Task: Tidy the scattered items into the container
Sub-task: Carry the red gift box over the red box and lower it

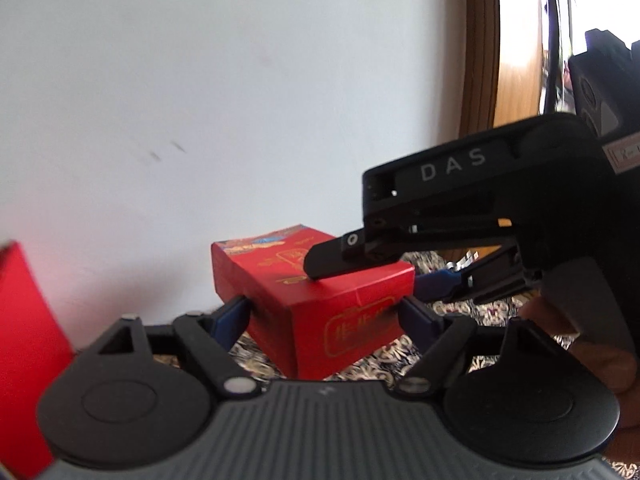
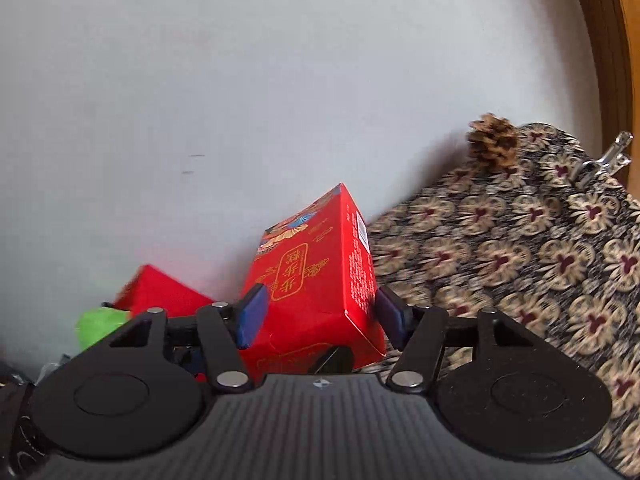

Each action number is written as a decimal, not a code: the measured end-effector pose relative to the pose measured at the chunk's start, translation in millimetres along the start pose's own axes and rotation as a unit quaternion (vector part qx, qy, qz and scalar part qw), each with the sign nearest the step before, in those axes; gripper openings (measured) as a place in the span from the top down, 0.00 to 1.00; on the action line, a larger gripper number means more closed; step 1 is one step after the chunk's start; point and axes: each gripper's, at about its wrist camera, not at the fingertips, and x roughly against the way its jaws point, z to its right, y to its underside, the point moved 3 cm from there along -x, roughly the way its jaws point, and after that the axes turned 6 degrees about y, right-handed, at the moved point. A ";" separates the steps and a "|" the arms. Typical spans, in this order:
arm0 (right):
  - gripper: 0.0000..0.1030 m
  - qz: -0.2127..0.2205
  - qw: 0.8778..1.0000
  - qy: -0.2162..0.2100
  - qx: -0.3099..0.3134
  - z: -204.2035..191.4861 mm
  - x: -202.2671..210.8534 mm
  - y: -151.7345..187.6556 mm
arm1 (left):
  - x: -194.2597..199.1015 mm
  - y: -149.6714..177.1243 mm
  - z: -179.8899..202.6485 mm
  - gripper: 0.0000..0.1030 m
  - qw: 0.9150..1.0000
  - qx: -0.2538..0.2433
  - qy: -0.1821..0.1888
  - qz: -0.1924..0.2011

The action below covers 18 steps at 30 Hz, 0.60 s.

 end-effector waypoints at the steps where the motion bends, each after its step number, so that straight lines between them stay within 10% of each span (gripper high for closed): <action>1: 0.39 0.004 1.000 -0.009 0.002 -8.2 4.5 1.6 | 10.6 -3.4 -4.0 0.20 1.000 -0.002 -0.008 0.007; 18: 0.38 -0.040 0.984 -0.139 0.102 -215.1 -53.3 45.4 | 150.6 -4.7 -140.9 0.17 0.987 0.040 -0.156 0.030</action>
